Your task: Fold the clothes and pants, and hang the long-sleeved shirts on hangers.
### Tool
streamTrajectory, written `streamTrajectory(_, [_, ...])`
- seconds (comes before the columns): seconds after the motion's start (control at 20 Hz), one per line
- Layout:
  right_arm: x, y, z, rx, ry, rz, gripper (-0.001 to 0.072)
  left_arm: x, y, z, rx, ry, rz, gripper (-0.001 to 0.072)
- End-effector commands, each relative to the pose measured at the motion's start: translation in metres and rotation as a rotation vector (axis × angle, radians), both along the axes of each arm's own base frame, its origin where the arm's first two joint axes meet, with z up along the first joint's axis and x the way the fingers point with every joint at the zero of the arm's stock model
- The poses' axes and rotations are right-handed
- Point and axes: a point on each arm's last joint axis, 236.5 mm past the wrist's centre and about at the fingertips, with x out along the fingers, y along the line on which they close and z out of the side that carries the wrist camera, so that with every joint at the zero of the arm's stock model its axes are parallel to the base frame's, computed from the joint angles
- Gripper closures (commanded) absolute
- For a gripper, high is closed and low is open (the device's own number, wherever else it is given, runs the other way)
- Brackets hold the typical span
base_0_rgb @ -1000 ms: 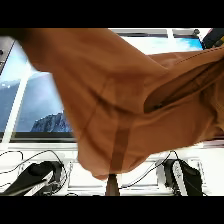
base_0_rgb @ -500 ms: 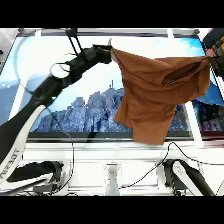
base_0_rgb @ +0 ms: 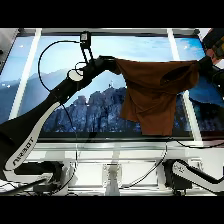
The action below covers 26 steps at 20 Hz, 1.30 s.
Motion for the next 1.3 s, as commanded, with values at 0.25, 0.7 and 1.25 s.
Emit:
streamTrajectory(0.25, [0.015,0.007,-0.001,-0.111,-0.025,-0.008,0.0696,0.024,0.035,0.006,0.015,-0.055,0.175,0.0695])
streamTrajectory(0.7, [0.011,0.109,-0.021,-0.207,0.045,0.306,0.0697,0.023,0.087,0.061,0.028,-0.16,0.242,0.0696])
streamTrajectory(1.25, [0.003,0.259,-0.007,-0.267,-0.034,0.594,0.0697,-0.072,0.232,0.006,0.094,-0.063,0.44,0.0697])
